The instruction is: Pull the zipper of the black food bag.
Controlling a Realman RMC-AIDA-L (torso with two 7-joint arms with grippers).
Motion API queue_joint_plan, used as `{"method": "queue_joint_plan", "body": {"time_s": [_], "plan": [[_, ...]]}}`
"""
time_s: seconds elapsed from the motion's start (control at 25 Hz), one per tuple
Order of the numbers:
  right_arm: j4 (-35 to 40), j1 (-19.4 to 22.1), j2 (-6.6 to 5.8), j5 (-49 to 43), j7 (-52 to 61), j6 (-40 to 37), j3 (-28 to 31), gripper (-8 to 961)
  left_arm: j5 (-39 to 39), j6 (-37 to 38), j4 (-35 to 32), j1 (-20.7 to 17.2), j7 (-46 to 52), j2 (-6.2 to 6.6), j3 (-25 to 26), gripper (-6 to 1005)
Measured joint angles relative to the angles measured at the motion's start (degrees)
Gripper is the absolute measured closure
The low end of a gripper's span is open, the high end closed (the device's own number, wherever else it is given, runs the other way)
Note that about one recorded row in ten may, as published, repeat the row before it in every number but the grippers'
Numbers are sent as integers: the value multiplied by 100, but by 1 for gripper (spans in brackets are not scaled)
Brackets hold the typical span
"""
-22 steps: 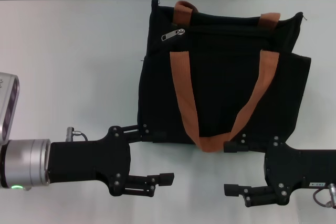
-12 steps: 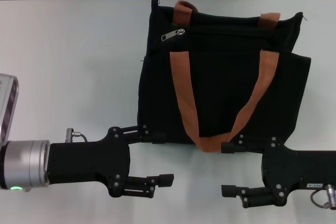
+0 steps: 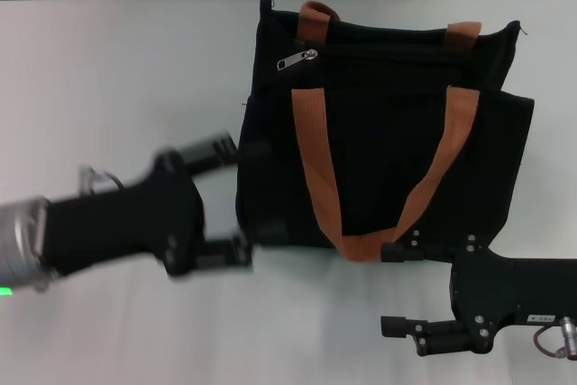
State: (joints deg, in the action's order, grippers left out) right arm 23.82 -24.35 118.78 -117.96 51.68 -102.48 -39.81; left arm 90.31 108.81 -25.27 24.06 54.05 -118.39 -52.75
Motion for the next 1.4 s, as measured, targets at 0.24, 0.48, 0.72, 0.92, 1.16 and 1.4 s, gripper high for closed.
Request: {"method": "queue_joint_plan", "body": {"time_s": [0.24, 0.48, 0.72, 0.92, 1.16, 1.4], "plan": [[0, 48, 4, -7, 0, -15, 0, 180, -536, -594, 78, 96, 75, 6, 925, 171], [0, 92, 5, -7, 0, -37, 0, 187, -514, -1504, 31, 322, 105, 13, 1034, 171], [0, 140, 5, 1, 0, -62, 7, 194, -207, -2346, 14, 623, 80, 21, 807, 171], [0, 160, 5, 5, 0, -69, 18, 200, 540, -2903, 11, 1025, 82, -5, 446, 171], [0, 159, 11, 15, 0, -71, 18, 206, 622, -3213, 37, 1228, 46, -19, 192, 219], [-24, 158, 20, 19, 0, -78, 18, 213, 175, -3323, 44, 1156, 20, -29, 260, 277]]}}
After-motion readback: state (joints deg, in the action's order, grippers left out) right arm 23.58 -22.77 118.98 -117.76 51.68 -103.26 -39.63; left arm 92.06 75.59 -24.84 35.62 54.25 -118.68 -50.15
